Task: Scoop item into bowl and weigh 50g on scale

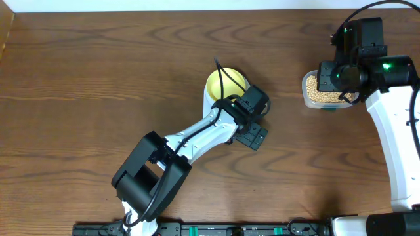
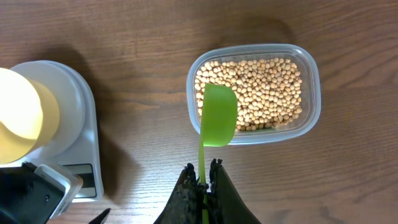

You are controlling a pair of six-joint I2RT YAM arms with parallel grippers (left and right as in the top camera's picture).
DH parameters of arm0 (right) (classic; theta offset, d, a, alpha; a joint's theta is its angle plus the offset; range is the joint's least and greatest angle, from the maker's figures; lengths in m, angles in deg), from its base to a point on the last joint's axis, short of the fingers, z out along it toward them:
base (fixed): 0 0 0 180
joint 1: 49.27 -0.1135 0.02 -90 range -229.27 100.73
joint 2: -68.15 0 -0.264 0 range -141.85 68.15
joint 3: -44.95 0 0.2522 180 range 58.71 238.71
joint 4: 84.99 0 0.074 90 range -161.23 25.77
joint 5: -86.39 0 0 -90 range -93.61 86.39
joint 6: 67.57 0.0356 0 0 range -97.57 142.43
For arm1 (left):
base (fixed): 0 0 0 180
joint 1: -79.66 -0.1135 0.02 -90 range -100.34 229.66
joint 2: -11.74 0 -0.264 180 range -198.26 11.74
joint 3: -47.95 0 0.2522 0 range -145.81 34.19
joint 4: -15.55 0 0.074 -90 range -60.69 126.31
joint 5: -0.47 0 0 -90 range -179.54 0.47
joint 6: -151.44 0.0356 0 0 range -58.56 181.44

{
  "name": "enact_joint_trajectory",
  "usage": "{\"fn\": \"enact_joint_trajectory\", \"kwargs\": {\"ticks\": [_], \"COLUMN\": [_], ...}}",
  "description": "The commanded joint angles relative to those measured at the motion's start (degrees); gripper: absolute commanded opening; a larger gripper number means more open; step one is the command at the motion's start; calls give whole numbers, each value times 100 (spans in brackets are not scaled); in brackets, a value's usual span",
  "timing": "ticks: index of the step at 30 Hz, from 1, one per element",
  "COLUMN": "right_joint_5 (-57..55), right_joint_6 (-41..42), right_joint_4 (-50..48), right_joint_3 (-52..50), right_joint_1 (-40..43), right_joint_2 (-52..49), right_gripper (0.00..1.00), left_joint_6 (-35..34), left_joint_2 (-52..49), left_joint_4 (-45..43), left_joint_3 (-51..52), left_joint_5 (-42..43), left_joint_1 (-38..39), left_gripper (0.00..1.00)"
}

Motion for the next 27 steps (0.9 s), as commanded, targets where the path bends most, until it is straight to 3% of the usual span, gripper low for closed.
{"fn": "enact_joint_trajectory", "kwargs": {"ticks": [1,27], "right_joint_5": [13,9], "right_joint_6": [101,101], "right_joint_4": [-17,-55], "right_joint_3": [101,101], "right_joint_1": [35,35], "right_joint_2": [-7,-4], "right_gripper": [1,1], "left_joint_6": [-57,-103], "left_joint_2": [-92,-466], "left_joint_4": [-52,35], "left_joint_3": [68,68], "left_joint_5": [-72,-24], "left_joint_1": [4,4], "left_gripper": [98,98]}}
